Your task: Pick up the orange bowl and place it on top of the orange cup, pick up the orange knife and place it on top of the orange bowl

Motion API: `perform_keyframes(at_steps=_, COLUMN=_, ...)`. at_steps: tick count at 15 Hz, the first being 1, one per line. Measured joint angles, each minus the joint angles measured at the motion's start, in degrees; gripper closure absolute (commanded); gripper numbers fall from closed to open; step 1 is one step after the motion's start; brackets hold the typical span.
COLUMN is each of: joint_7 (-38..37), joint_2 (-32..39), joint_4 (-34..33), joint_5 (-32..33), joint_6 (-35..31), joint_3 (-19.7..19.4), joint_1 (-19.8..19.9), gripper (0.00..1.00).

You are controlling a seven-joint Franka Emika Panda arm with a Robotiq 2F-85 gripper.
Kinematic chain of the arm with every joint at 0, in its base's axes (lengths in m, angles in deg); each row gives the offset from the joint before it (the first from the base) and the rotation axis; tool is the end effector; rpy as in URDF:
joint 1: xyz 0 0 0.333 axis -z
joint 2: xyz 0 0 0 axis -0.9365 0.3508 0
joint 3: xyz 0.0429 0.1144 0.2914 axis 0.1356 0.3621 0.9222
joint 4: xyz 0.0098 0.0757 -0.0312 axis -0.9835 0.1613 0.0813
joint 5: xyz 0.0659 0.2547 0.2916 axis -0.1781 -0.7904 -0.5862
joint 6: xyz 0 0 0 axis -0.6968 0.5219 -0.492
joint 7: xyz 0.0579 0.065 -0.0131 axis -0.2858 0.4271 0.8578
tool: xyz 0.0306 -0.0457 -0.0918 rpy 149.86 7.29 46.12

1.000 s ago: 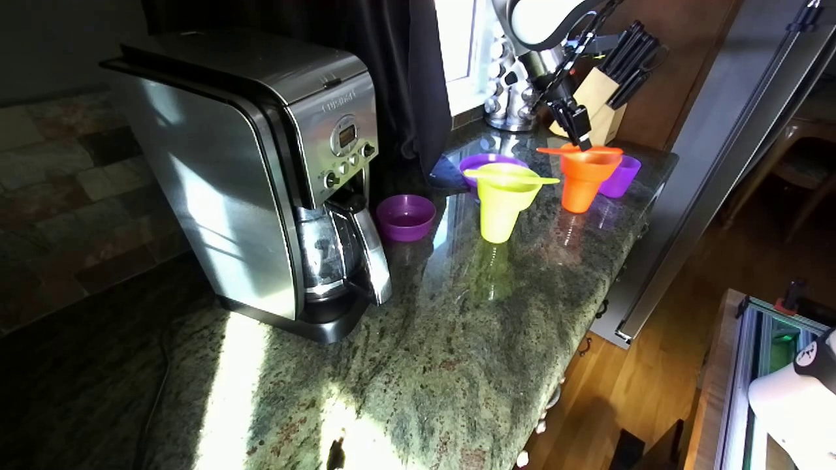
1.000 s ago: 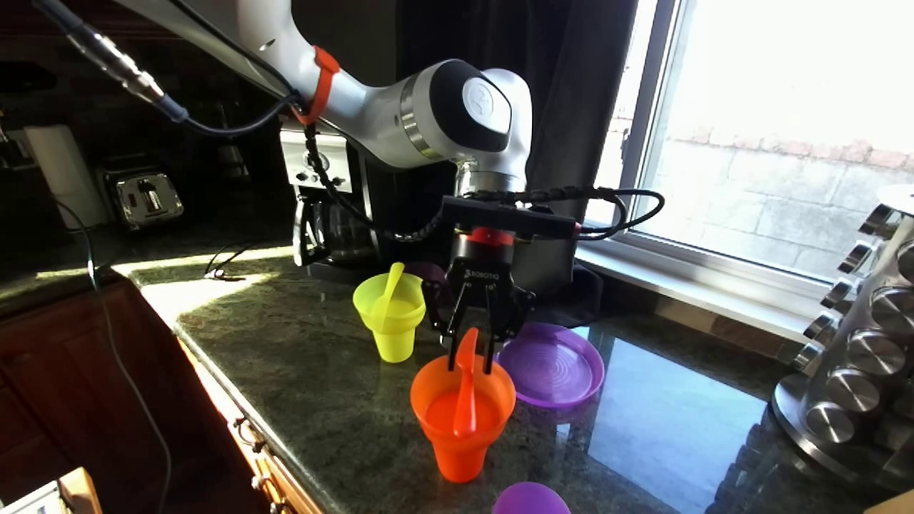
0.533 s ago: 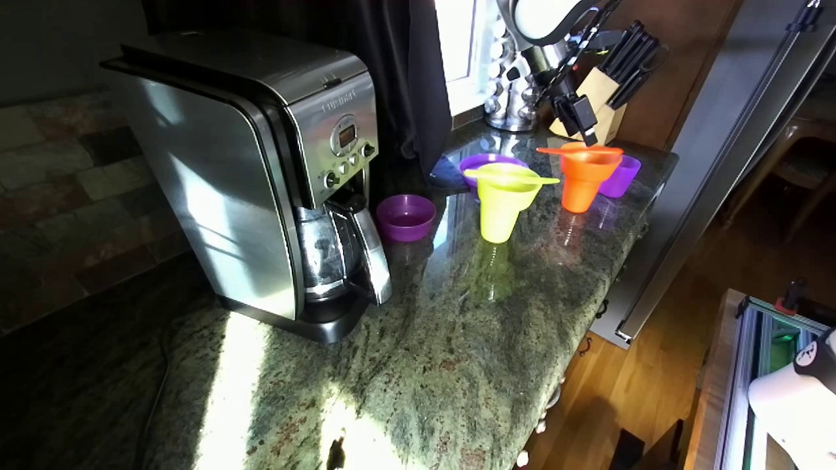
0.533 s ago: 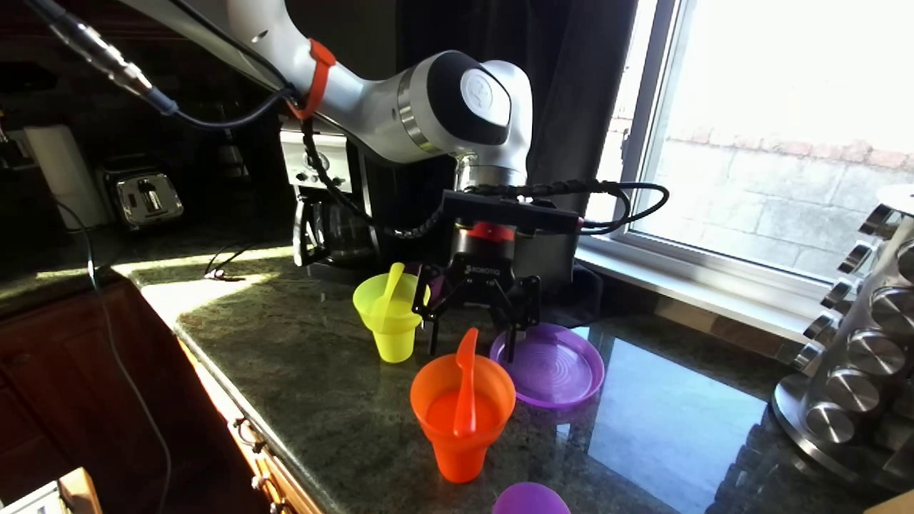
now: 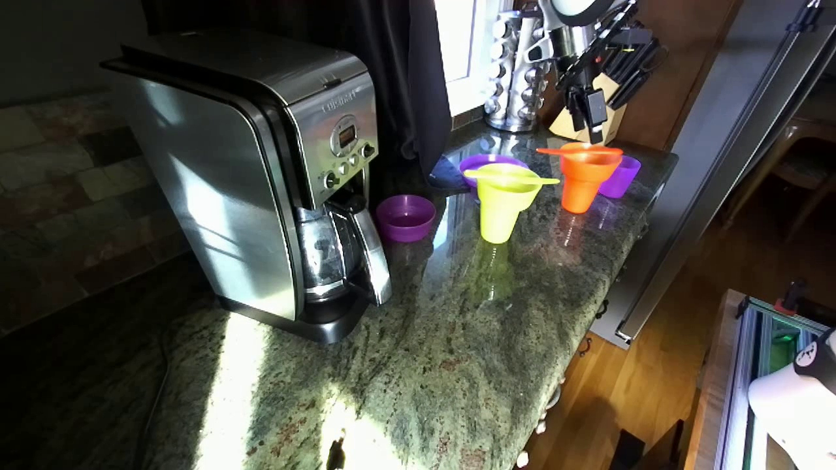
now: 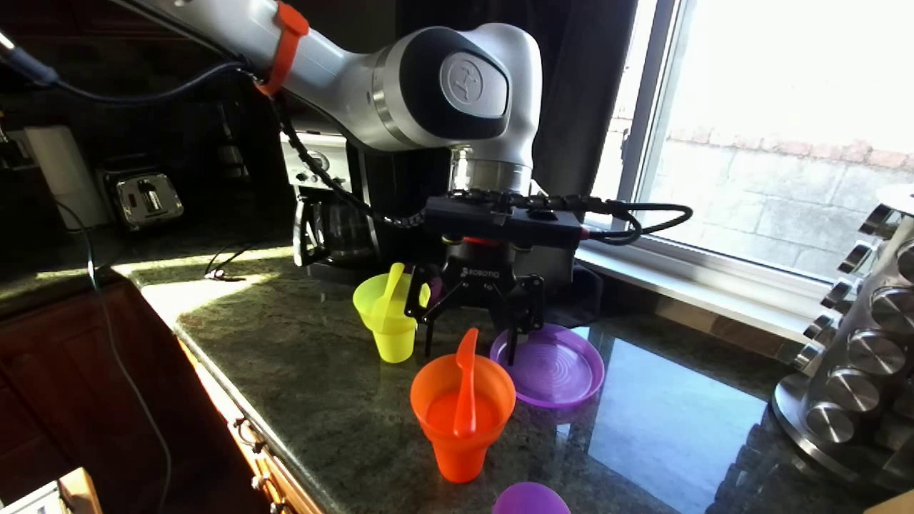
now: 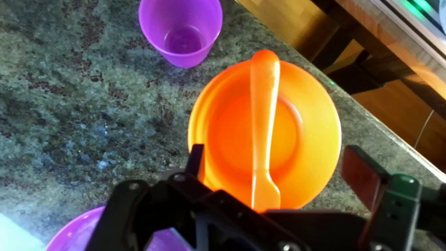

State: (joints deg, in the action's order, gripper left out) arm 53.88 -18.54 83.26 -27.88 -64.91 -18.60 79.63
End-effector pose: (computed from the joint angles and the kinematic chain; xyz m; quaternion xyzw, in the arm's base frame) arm 0.5080 -0.1743 0.4026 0.9217 0.3378 -0.1887 0.0273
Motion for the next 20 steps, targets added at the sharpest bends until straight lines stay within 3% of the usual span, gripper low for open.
perform_keyframes(at_steps=5, joint_7=-0.4, joint_2=-8.1, joint_4=5.8, joint_5=-2.4, joint_6=-0.4, joint_3=-3.5, joint_1=1.8, gripper=0.0)
perform_keyframes(at_steps=10, joint_7=-6.3, joint_2=-14.7, joint_4=9.5, joint_5=-2.4, joint_6=-0.4, joint_3=-5.1, joint_1=2.3, gripper=0.0)
perform_keyframes(at_steps=20, joint_7=-15.7, joint_2=-17.3, joint_4=12.1, joint_5=-7.6, joint_6=-3.7, joint_3=-5.1, joint_1=0.2, gripper=0.0)
